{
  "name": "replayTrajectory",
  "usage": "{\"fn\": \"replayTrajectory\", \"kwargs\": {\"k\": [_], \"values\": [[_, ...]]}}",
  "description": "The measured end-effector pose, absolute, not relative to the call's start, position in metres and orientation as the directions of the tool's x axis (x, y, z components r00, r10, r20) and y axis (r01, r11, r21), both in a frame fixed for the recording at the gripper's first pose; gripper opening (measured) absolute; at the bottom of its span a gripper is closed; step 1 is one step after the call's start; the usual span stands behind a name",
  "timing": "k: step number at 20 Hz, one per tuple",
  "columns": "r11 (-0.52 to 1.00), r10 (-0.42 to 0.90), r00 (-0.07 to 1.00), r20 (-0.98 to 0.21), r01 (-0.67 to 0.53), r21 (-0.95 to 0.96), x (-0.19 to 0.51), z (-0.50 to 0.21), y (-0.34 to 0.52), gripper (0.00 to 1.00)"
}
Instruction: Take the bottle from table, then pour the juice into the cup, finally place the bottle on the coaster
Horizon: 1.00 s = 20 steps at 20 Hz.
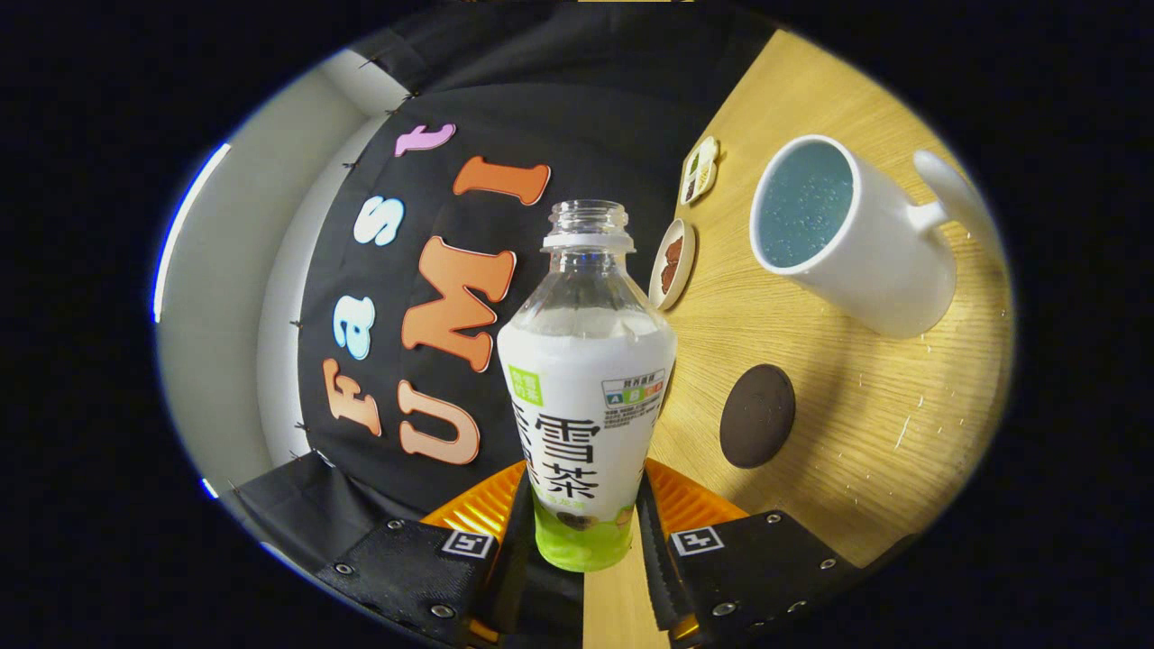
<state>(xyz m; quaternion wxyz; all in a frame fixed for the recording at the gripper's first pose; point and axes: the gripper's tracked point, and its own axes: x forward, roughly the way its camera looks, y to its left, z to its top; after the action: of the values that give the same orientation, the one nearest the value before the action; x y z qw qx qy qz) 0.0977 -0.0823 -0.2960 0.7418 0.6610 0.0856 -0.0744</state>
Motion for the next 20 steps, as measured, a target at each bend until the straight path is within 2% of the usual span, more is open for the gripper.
{"fn": "replayTrajectory", "kwargs": {"k": [10,20], "values": [[-0.131,-0.021,0.983,-0.184,0.180,0.975,0.106,-0.277,-0.092,0.57],[-0.282,-0.048,0.980,-0.192,0.171,0.944,0.108,-0.268,-0.106,0.57]]}}
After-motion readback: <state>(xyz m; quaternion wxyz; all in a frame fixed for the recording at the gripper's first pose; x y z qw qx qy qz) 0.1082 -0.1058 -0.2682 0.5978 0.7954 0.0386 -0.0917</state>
